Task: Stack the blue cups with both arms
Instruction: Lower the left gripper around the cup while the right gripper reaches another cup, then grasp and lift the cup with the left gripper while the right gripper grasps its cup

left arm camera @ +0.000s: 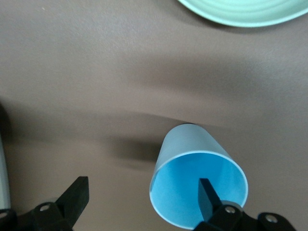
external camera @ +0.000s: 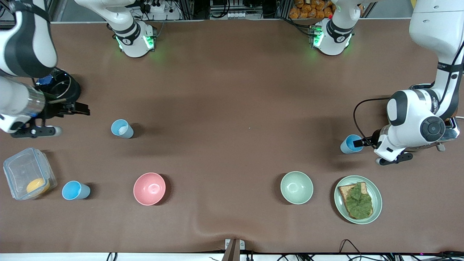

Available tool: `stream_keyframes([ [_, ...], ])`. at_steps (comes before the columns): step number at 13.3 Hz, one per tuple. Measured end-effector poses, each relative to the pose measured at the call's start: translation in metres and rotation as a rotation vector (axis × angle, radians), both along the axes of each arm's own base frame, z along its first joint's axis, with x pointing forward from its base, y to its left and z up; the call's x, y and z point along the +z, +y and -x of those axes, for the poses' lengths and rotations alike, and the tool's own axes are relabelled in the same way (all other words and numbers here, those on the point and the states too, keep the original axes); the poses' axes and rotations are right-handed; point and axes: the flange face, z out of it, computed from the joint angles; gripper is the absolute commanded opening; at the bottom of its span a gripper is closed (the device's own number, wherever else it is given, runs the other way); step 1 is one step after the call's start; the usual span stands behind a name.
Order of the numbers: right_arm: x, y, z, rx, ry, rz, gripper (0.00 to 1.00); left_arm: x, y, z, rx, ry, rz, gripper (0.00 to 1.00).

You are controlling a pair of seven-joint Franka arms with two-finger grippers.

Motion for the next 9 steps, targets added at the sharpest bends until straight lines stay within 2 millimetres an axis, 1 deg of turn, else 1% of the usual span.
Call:
stream_keyframes([
  [1, -0.016, 0.001, 0.002, 0.0, -0.003, -0.001, 1.0, -0.004, -0.001, 0.001, -0.002, 0.007, 0.002, 0.56],
  [3, -0.048, 0.002, 0.007, 0.0, -0.017, 0.0, 1.0, -0.009, -0.002, 0.001, -0.003, 0.014, 0.003, 0.02],
  [5, -0.075, 0.003, 0.012, 0.0, -0.046, 0.001, 1.0, -0.011, -0.001, 0.002, 0.034, 0.017, 0.033, 0.0],
  [7, -0.108, 0.002, 0.019, -0.002, -0.086, 0.005, 1.0, -0.015, 0.009, 0.003, 0.076, 0.023, 0.057, 0.0],
  [9, -0.134, 0.002, 0.025, -0.004, -0.101, 0.007, 1.0, -0.016, 0.009, 0.003, 0.078, 0.023, 0.059, 0.0],
])
